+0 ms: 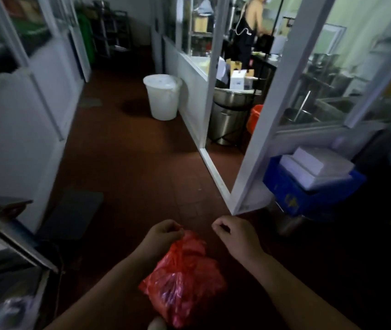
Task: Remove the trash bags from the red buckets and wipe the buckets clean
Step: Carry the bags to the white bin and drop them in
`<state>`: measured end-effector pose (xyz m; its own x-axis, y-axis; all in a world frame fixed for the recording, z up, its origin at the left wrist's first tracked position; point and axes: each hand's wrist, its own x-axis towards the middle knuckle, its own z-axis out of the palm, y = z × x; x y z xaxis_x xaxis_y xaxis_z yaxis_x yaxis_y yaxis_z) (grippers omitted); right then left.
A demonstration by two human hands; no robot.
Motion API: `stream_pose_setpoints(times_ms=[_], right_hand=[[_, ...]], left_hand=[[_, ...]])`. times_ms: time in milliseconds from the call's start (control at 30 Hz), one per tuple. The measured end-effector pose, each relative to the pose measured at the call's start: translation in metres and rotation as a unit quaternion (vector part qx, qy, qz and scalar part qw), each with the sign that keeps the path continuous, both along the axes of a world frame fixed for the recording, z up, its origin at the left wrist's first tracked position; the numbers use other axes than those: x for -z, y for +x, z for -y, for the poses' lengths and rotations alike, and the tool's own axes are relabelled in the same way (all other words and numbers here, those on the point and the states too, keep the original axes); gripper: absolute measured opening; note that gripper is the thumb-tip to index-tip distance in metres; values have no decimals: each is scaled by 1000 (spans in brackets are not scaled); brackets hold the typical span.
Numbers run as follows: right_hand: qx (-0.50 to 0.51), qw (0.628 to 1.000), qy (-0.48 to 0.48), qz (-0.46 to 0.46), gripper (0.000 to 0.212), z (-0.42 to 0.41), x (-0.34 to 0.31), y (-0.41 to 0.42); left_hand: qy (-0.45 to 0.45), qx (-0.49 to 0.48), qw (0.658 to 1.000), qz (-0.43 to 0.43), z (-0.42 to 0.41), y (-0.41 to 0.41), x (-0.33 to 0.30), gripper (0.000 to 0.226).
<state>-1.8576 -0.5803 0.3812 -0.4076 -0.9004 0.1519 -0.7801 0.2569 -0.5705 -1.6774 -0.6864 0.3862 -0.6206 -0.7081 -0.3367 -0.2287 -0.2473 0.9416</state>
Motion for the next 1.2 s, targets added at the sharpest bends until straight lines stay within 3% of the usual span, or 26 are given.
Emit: stream_pose_setpoints(times_ms=[200,433,533,633,733,833,933,1100,1200], right_hand=[[-46,994,70,-64,12,145,23,-94],[-66,973,160,-155,21,302,7,-205],[-68,956,138,-251,5,366,3,-252],[-77,931,166,-316,28,437,14,-304],[-96,916,195,-338,28,515,41,-366],[-127,932,212,-266,10,594,47,-424],[-153,932,209,-253,22,676,41,-479],[-162,927,193,-278,10,811,27,-550],[-182,932,181,-255,20,892,22,-571]], left_hand=[[-51,-44,997,36,153,-76,31,19],[-64,-92,988,101,340,-150,34,24],[-52,-137,984,106,414,-181,35,21],[-50,-176,977,112,485,-214,41,15],[-35,-235,966,107,558,-249,42,13],[-10,-303,948,100,630,-286,38,14],[-10,-343,933,109,698,-325,25,17],[-45,-352,923,149,798,-378,12,10],[-64,-347,921,166,871,-401,18,13]])
